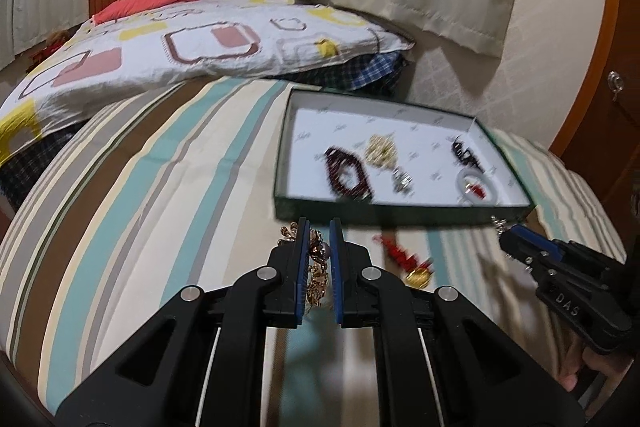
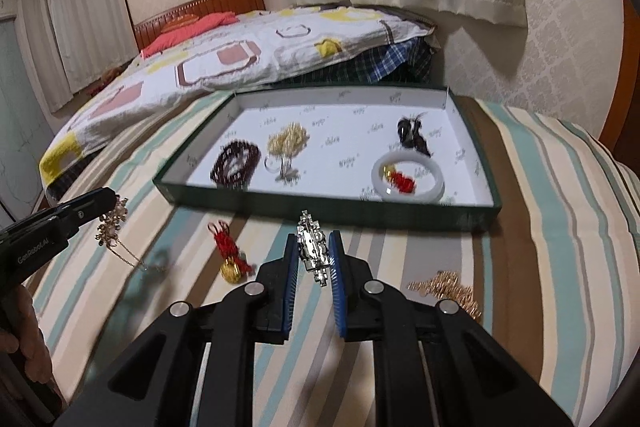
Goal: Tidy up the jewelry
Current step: 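Lower the gold brooch into the box with left tool while right tool releases the silver brooch there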
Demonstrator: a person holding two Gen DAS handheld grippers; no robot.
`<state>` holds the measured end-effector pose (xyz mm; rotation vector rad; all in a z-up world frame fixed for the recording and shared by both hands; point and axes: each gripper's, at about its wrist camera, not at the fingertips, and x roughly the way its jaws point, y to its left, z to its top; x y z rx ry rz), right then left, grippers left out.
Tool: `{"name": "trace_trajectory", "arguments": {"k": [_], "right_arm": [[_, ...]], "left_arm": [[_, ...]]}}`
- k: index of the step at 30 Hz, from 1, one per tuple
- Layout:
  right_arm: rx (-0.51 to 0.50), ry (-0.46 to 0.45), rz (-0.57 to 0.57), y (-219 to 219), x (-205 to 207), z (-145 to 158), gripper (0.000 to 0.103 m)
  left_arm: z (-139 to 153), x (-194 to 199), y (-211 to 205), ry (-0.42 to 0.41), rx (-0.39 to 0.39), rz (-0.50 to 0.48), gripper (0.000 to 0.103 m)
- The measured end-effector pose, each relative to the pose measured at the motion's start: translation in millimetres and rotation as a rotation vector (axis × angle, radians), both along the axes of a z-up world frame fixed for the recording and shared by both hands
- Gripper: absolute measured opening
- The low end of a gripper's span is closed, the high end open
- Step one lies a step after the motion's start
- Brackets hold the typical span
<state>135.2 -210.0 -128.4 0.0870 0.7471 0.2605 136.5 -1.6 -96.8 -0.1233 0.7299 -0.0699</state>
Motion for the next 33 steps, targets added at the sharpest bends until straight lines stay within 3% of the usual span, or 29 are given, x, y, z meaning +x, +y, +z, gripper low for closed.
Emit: {"name": "trace_trajectory", "arguments": {"k": [11, 19, 26, 33], "right_arm": [[0.024, -0.114, -0.019, -8.5, 32.4, 36.8, 0.016], [0.029, -0.174, -0.039, -14.5, 73.4, 48.7, 0.016], [0.018, -0.178, -0.045, -11.9, 108.4, 39.9, 0.016], [-0.008, -0.118, -0.06, -9.4, 141.4, 10.3, 0.016]], "left_arm": [[40.3, 40.9, -25.8, -0.118, -0.011, -0.053, 0.01], [46.0, 88.8, -36.5, -0.166, 0.008, -0.057, 0.01], [37.0, 136.0, -43.2, -0.17, 0.005, -0.06, 0.01], [16.7, 175.3, -47.7, -0.141, 0.031, -0.052, 0.01]]}}
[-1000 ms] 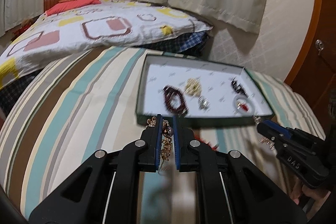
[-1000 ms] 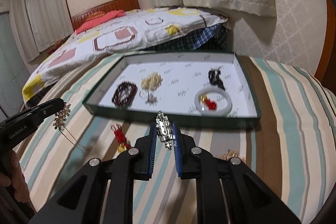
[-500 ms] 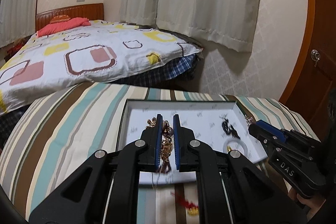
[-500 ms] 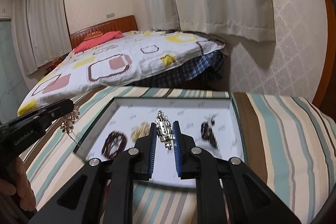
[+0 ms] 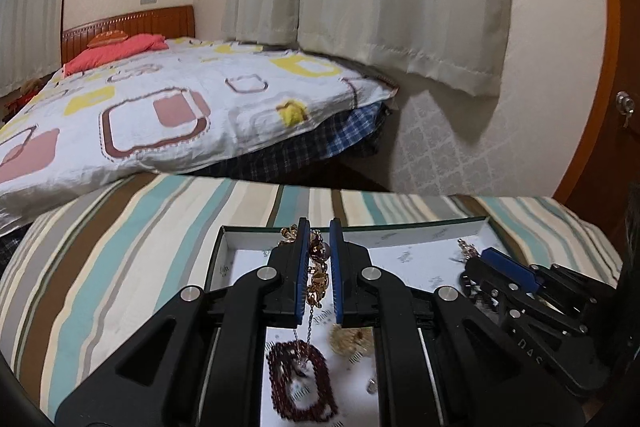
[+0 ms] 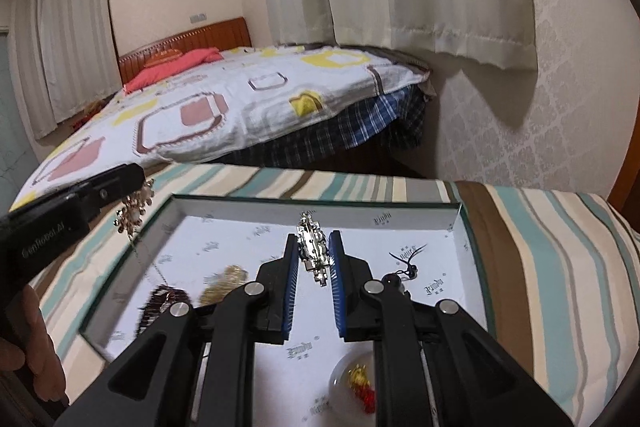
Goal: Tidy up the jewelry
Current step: 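Lower the gold brooch into the box with left tool while right tool releases the silver brooch there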
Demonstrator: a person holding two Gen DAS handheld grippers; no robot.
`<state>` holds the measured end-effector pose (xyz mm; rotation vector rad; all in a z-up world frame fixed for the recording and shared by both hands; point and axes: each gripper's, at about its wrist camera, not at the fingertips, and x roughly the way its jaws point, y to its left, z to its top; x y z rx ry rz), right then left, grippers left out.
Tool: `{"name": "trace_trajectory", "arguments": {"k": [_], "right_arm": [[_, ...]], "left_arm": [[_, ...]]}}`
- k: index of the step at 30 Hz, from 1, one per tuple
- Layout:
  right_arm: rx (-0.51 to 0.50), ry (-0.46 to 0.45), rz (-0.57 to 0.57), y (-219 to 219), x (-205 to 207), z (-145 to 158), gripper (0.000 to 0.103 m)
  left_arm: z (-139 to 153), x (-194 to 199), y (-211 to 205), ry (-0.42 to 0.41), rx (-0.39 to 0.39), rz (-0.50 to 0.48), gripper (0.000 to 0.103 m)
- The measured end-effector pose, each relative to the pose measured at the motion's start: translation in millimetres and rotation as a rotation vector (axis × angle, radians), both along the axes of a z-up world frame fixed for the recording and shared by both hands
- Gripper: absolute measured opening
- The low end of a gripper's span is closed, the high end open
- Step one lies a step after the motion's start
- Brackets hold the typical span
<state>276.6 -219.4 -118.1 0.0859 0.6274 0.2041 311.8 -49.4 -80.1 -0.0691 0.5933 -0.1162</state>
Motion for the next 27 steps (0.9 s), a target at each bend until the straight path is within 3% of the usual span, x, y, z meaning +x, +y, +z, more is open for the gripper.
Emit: {"name": "trace_trajectory", "arguments": {"k": [5, 11, 13, 18, 23, 27], "right_arm": [[-0.017, 0.068, -0.01, -0.5, 16.8, -19.1, 0.016], [-0.034, 0.126, -0.014, 2.3, 23.6, -32.1, 0.016], [-0.044, 0.134, -0.021, 3.2, 24.7, -31.7, 0.016], [-0.048, 0.176, -0.02, 2.9, 29.6, -34.5, 0.019], [-0.042, 0.177, -0.026, 1.5, 30.4, -33.7, 0.041], [-0.039, 0.154, -0.028, 0.7, 27.8, -31.7, 0.042]], "left_arm": [[-26.1, 24.1, 3.6, 0.076, 0.006, 0.024, 0.01], [-55.3, 45.8, 7.8, 0.223, 0.009, 0.024, 0.01], [-53.3, 46.3, 9.2, 0.219, 0.017, 0.037, 0.011], [-50.8, 46.9, 6.7, 0.219, 0.063, 0.043, 0.043], [-51.1, 47.7, 6.9, 0.228, 0.067, 0.042, 0.048], [-49.6, 44.3, 6.3, 0.211, 0.078, 0.046, 0.055]]}}
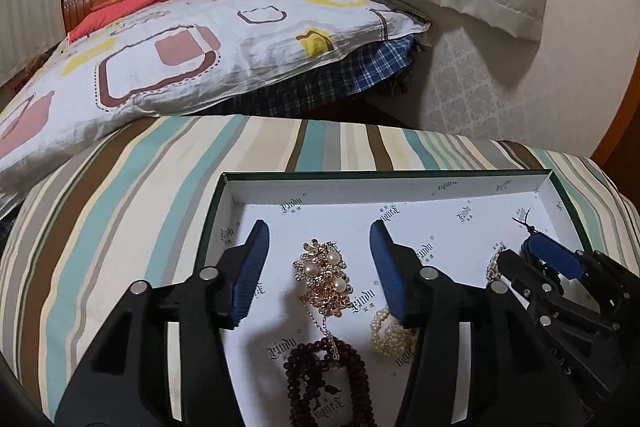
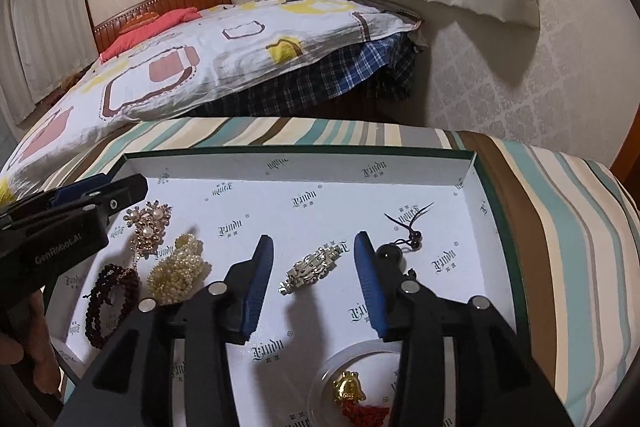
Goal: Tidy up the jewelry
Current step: 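Lower the gold brooch into the box with left tool while right tool releases the silver brooch there, then grasp the gold chain necklace with right tool while left tool moves to the red-knot lock pendant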
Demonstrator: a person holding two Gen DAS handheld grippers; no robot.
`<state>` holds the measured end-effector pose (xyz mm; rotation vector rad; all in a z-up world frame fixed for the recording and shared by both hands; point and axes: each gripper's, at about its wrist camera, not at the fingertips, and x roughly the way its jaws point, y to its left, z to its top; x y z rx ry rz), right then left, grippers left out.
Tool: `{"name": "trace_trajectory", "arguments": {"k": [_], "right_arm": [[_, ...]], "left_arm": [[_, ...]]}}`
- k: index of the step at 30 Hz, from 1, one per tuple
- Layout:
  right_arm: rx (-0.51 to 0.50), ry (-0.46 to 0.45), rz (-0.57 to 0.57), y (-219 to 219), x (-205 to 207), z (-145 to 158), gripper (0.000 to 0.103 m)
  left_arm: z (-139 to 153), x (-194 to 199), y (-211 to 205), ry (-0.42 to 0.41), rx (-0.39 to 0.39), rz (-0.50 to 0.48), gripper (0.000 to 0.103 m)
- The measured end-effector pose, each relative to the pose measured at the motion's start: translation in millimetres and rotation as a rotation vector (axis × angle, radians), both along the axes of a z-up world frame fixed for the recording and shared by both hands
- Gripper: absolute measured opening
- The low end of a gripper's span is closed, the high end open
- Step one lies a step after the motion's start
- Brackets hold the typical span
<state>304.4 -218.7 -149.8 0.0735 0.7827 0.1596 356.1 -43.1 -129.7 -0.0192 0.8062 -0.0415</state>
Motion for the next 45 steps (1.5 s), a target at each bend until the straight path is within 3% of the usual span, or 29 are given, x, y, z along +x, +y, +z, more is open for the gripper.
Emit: {"name": "trace_trajectory", "arguments": {"k": [11, 23, 35, 38, 45], "right_arm": [[0.023, -0.066, 0.002, -3.6, -23.5, 11.5, 0.042], [0.011, -0.099, -0.017, -12.6, -68.2, 27.5, 0.046], [-0.008, -0.085, -0.061, -35.4, -128.4, 18.6, 0.047], [-0.007, -0.073, -0.073, -42.1, -142.8, 13.0, 0.047], [0.002, -0.046, -0.098, -51.5, -171.1, 3.2, 0.047]], "left_arm": [[24.3, -40.6, -2.2, -0.092, -0.014, 0.002, 0.062], [36.3, -97.1, -9.2, -0.103, -0.053, -0.001, 0.063], [32.8, -154.2, -8.5, -0.102, -0.07, 0.014, 0.064], [27.4, -170.1, -5.6, -0.104, -0.076, 0.024, 0.07], [12.5, -195.2, -2.6, -0.072, -0.075, 0.021, 0.07]]}}
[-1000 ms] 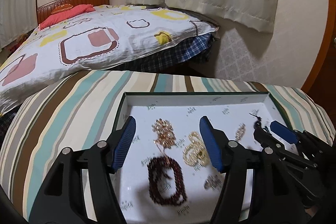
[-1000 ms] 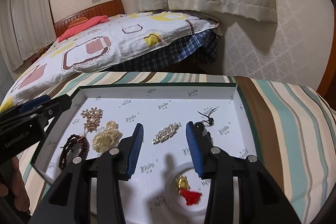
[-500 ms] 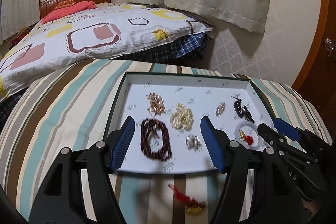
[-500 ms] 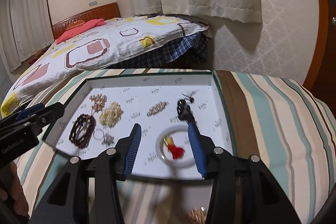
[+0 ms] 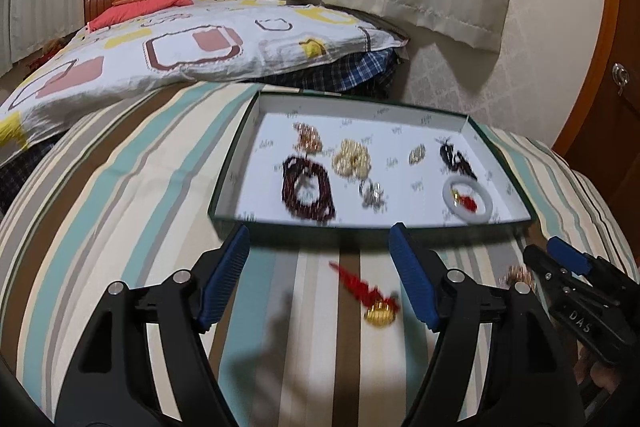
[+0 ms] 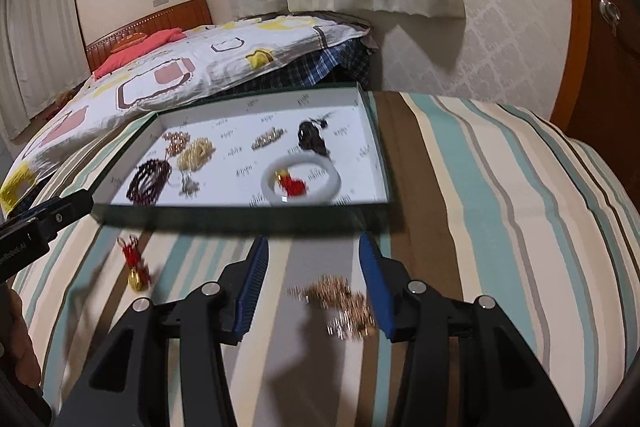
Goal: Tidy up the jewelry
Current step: 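Grasp the gold chain necklace with right tool while left tool moves to the red-knot lock pendant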
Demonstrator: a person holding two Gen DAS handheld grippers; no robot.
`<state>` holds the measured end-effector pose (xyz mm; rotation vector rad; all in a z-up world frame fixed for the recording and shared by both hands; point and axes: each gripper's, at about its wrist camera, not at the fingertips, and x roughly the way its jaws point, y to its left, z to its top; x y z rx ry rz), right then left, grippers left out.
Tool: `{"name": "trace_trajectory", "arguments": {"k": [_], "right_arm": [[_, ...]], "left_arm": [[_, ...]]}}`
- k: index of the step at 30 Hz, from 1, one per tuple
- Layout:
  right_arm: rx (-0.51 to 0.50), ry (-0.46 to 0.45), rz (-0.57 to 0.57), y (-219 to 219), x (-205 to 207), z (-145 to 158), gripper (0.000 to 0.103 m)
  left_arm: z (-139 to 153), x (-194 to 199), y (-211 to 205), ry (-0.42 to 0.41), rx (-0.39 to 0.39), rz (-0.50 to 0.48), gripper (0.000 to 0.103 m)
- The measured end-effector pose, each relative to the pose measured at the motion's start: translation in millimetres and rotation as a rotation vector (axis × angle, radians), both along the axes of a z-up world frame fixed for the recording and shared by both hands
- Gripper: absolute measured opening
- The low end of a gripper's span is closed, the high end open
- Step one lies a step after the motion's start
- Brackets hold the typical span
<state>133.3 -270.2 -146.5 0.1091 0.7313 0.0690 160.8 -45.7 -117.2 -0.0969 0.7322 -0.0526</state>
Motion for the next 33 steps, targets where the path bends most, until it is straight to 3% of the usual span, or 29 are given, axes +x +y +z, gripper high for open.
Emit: {"name": "trace_trajectory", "arguments": {"k": [8, 25, 28, 30, 33], "right_arm": [[-0.002, 0.035, 0.002, 0.2, -13.5, -12.3, 0.048], [-0.007, 0.151, -0.022, -5.8, 15.5, -29.6, 0.05], [-0.021, 0.151, -0.01, -3.3, 13.5, -29.5, 0.041], [-0.023, 0.15, 0.0, -2.5, 12.4, -29.1, 0.028], [-0.005, 0.148, 0.019, -1.5, 10.8, -29.0, 0.017]], "left_arm": [[-10.2, -17.8, 2.8, 0.026, 0.007, -0.003, 0.071], [-21.1, -16.9, 1.5, 0.059, 0.012, -0.008, 0.071], [-22.4, -15.4, -0.7, 0.065, 0.011, -0.009, 0.071], [-23.2, -15.0, -2.7, 0.069, 0.011, -0.011, 0.071], [-24.8, -14.4, -6.5, 0.075, 0.013, -0.016, 0.071]]}}
